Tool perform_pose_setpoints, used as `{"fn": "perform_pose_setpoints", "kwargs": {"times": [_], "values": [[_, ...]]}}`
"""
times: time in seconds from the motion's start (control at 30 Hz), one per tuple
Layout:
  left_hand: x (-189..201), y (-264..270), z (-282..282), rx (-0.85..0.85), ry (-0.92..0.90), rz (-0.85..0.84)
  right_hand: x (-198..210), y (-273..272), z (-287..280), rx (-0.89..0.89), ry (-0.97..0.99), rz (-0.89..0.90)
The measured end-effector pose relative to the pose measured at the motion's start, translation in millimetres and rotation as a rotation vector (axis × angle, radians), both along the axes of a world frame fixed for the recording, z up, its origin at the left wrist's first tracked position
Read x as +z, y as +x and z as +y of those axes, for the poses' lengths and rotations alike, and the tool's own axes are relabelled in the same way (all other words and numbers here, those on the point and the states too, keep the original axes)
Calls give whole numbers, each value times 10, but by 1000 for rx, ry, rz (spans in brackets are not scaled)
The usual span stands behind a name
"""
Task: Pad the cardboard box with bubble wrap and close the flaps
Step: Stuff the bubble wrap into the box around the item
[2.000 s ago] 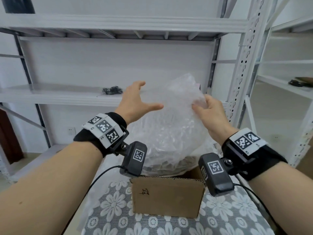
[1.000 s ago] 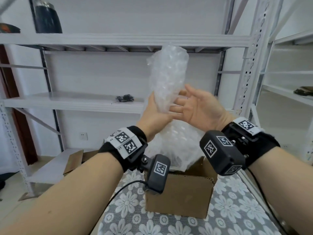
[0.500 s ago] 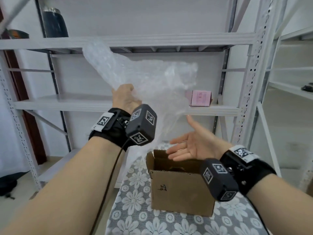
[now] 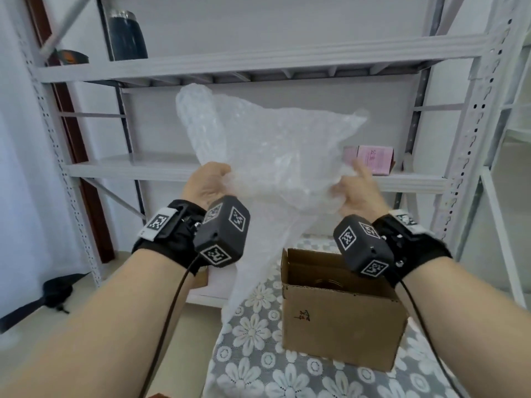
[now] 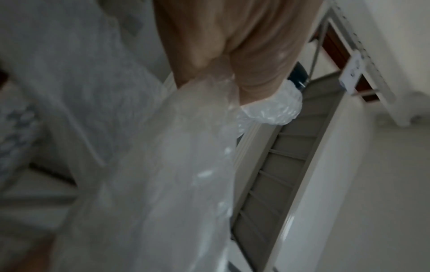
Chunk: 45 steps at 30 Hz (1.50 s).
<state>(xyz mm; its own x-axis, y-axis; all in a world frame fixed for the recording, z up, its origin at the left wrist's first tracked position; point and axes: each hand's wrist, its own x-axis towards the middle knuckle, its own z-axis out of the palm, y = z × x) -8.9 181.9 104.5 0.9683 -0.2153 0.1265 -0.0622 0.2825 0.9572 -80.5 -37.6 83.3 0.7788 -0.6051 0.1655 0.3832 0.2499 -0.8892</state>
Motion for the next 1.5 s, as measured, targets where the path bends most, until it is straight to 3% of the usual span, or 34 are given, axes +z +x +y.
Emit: {"fn": "perform_pose_setpoints", "kwargs": {"times": [0.07,0.23,0.5,0.57,0.67,0.73,0.77,0.83,0.93,1.0,1.13,1.2,1.33,1.5], "values": [[-32,29,-30,-17,-71,100,93,-79,-151,-75,-86,-43],[-52,0,-267,-3,-130,94,129,-286,-339,-332,-558,39],[-198,30,-591,-210,-159,14,227,-533,-682,-569,-642,-41],[-265,18,-650,-244,-133,-1,169,-537,-741,-586,-568,-70],[-424,88,-658,-269,-31,16,43,-589,-854,-545,-144,-110],[-526,109,-628,-230,70,70,-129,-617,-1045,-503,27,-10],[-579,137,-617,-201,118,120,-208,-642,-1087,-489,10,107],[-674,156,-594,-197,215,212,-334,-635,-1119,-492,-137,241],[-753,143,-579,-399,366,381,-409,-567,-1041,-607,-456,345],[-810,154,-623,-435,471,377,-429,-542,-967,-548,-657,427],[-916,235,-791,-181,477,151,-391,-587,-884,-396,-743,400],[-959,312,-829,-187,381,86,-369,-584,-865,-351,-707,329],[-1007,315,-886,-125,143,22,-412,-570,-888,-261,-711,381],[-1139,296,-1012,97,5,211,-469,-548,-848,-237,-579,328]]}}
